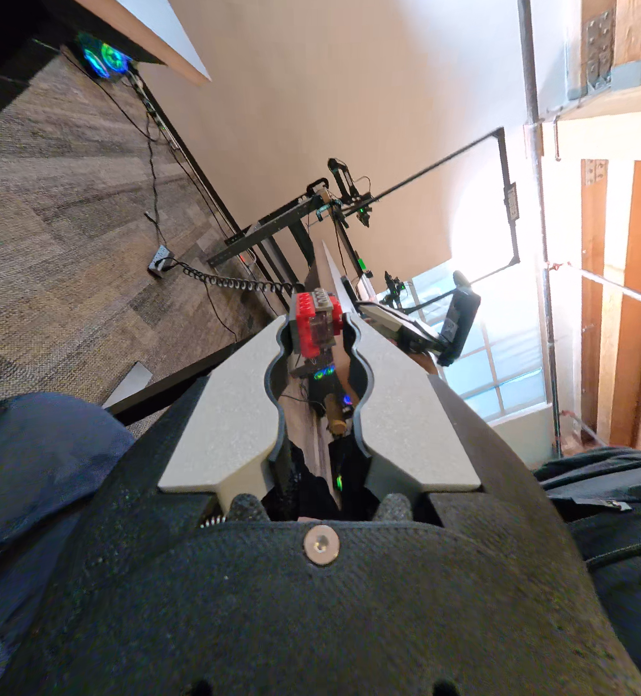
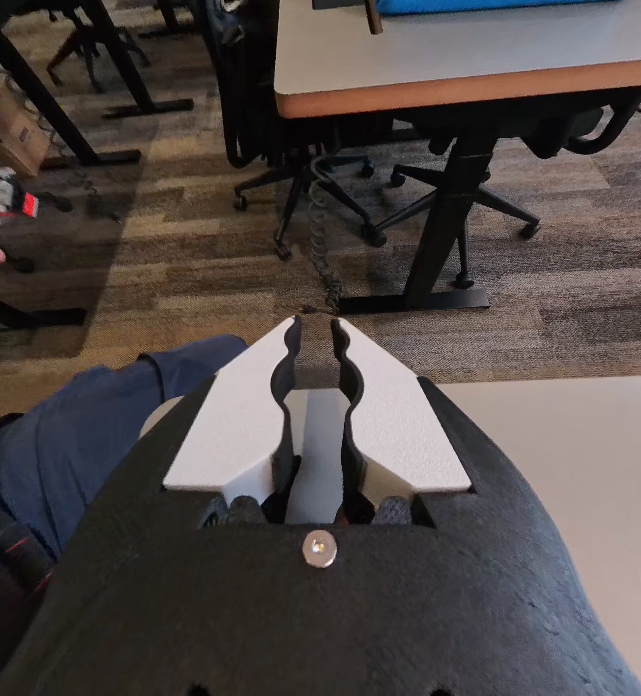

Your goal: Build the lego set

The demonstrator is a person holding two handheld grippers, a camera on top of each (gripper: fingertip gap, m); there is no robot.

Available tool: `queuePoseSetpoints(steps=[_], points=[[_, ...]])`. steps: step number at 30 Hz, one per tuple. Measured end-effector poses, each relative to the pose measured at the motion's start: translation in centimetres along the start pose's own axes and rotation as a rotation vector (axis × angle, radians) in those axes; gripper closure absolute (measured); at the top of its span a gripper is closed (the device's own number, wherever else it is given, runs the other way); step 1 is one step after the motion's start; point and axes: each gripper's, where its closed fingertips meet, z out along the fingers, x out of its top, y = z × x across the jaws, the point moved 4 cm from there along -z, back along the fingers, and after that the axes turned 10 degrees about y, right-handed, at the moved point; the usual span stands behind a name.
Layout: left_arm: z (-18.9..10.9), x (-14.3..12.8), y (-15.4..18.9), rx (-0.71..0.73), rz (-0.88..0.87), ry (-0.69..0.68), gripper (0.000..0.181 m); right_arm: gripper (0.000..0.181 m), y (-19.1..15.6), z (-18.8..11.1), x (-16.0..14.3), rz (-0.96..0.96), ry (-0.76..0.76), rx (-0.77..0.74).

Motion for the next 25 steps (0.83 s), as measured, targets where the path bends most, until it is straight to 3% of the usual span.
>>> queuePoseSetpoints(steps=[6, 9, 13, 15, 16, 17, 19, 22, 23, 25], points=[[-4.4, 2.9, -3.9, 0.059, -0.109, 0.169, 0.156, 0.164, -0.3, 0.4, 0.1, -0.010, -0.012, -0.003], [-5.4, 5.1, -5.5, 0.076, -0.138, 0.234, 0.155, 0.162, -2.7, 2.1, 1.0, 0.062, 0.000, 0.067], [-5.7, 7.9, -7.6, 0.099, -0.149, 0.280, 0.155, 0.159, -9.8, 8.7, 3.5, 0.123, 0.038, 0.152], [-6.6, 8.9, -8.9, 0.116, -0.152, 0.295, 0.155, 0.158, -13.7, 13.6, 4.8, 0.103, 0.122, 0.179], [-7.5, 9.3, -9.7, 0.134, -0.154, 0.301, 0.155, 0.158, -15.1, 17.1, 4.0, 0.110, 0.125, 0.189], [-8.7, 9.5, -10.6, 0.159, -0.158, 0.309, 0.155, 0.157, -16.1, 21.3, 1.7, 0.108, 0.082, 0.191], [-11.9, 9.9, -12.4, 0.210, -0.175, 0.345, 0.155, 0.154, -16.1, 31.1, -6.3, 0.085, -0.048, 0.147], [-17.2, 11.0, -14.8, 0.283, -0.245, 0.464, 0.155, 0.154, -11.5, 45.2, -24.7, -0.025, -0.257, -0.056], [-18.7, 11.6, -15.5, 0.307, -0.250, 0.509, 0.155, 0.155, -10.2, 48.6, -31.4, -0.071, -0.335, -0.061], [-20.8, 12.4, -17.2, 0.362, -0.268, 0.566, 0.155, 0.156, -9.1, 52.7, -43.6, -0.118, -0.529, 0.070]])
